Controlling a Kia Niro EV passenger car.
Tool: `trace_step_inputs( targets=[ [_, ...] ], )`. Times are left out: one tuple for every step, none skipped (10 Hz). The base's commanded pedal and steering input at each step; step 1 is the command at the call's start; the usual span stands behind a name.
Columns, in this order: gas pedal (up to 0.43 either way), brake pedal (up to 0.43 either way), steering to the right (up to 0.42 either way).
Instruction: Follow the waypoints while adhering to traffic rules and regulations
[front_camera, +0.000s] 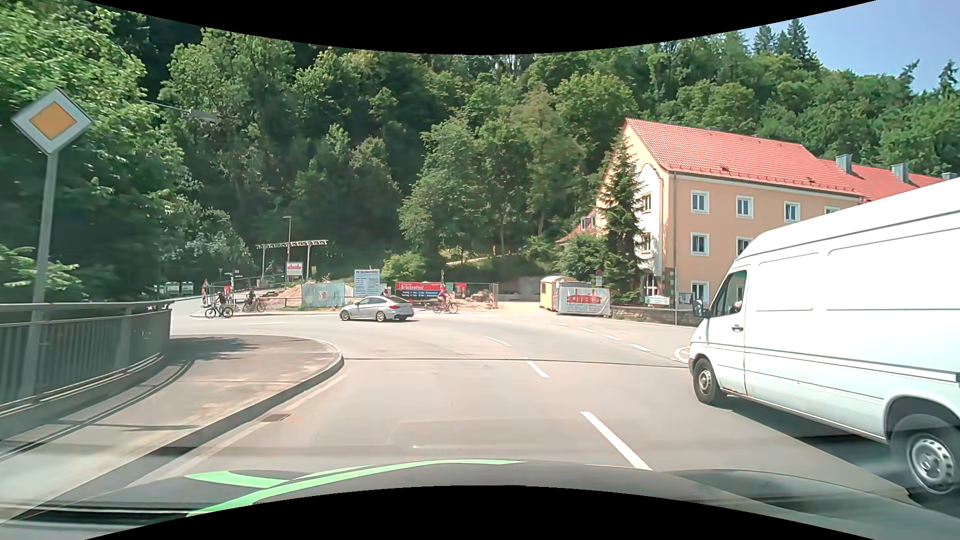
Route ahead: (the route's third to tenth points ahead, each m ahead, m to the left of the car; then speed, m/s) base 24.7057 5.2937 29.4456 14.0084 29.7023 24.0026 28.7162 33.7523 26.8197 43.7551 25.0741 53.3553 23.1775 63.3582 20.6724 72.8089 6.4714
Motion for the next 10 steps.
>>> trace_step_inputs(
  targets=[
    [0.028, 0.0, -0.014],
    [0.028, 0.0, -0.016],
    [0.039, 0.0, -0.022],
    [0.047, 0.0, -0.028],
    [0.047, 0.0, -0.035],
    [0.059, 0.0, -0.045],
    [0.059, 0.0, -0.053],
    [0.059, 0.0, -0.066],
    [0.059, 0.0, -0.086],
    [0.059, 0.0, -0.103]
  ],
)
